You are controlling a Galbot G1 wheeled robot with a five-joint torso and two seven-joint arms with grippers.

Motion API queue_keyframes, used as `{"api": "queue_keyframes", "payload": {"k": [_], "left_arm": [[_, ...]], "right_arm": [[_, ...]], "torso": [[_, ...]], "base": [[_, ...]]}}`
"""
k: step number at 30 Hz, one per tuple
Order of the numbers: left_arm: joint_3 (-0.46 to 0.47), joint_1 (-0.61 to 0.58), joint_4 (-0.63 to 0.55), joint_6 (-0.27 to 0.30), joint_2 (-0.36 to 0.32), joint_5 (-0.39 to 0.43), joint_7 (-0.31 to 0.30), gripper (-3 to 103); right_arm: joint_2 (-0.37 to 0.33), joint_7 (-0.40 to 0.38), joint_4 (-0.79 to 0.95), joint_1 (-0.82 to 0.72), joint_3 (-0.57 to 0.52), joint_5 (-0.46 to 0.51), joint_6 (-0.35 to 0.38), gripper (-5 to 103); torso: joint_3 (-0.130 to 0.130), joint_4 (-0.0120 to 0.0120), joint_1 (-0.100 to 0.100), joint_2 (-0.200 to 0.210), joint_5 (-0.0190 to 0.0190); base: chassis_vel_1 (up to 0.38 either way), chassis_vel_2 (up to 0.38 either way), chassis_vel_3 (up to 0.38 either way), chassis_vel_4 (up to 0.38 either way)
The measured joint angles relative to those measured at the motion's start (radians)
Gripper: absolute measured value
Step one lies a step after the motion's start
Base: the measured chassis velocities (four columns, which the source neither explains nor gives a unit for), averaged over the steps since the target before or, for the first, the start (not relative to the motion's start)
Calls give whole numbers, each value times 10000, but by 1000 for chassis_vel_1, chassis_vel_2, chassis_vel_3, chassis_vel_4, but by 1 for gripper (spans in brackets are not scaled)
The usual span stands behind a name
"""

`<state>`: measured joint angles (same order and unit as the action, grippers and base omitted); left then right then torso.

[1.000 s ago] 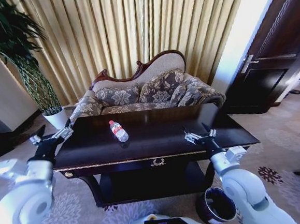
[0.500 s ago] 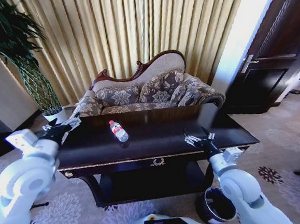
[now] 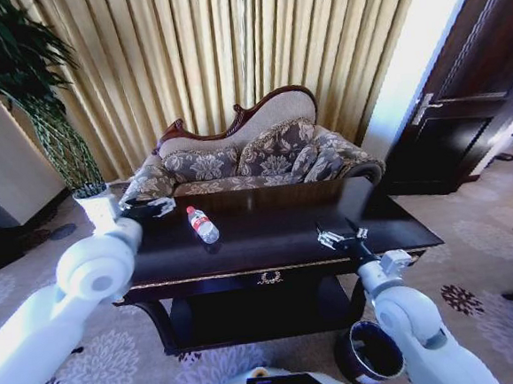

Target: Move to the front of the table and place the trash on the table into the trash bin.

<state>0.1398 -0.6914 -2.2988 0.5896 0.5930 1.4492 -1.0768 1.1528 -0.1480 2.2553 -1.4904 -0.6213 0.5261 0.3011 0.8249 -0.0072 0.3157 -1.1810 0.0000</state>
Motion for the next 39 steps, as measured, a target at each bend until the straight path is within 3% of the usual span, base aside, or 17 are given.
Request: {"api": "queue_keyframes", "payload": {"k": [5, 12, 14, 15, 19, 32, 39], "left_arm": [[-1775, 1712, 1000, 81, 554, 18, -319, 100], [-2804, 2690, 2115, 71, 1597, 315, -1030, 100], [-3071, 2912, 2421, -223, 2092, 500, -1417, 100], [-3071, 2912, 2421, -223, 2092, 500, -1417, 100], [-3367, 3074, 2801, -949, 3024, 671, -2366, 100], [-3064, 2115, 2558, -1069, 3184, 417, -2456, 100], [-3073, 1838, 2546, -1194, 3634, 370, -2644, 100]], "right_arm": [[113, 4, -420, 72, 130, -4, -98, 100], [45, 8, -607, 113, 136, 47, -143, 100], [49, 11, -682, 120, 156, 54, -146, 100], [49, 11, -682, 120, 156, 54, -146, 100], [85, 3, -799, 220, 181, 295, -148, 100], [-211, -326, -779, 1020, 94, 1046, -171, 100], [-560, -554, -550, 1344, 97, 1676, 131, 100]], "torso": [[0, -5, 0, 0, 3], [0, -2, 0, 0, 0], [1, -3, 0, 0, 2], [1, -3, 0, 0, 2], [0, -5, 0, 1, 1], [-1, 0, -1, 0, 1], [-1, -2, -1, 0, 1]], "base": [[0, 0, 0, 0], [0, 0, 0, 0], [0, 0, 0, 0], [0, 0, 0, 0], [0, 0, 0, 0], [0, 0, 0, 0], [0, 0, 0, 0]]}}
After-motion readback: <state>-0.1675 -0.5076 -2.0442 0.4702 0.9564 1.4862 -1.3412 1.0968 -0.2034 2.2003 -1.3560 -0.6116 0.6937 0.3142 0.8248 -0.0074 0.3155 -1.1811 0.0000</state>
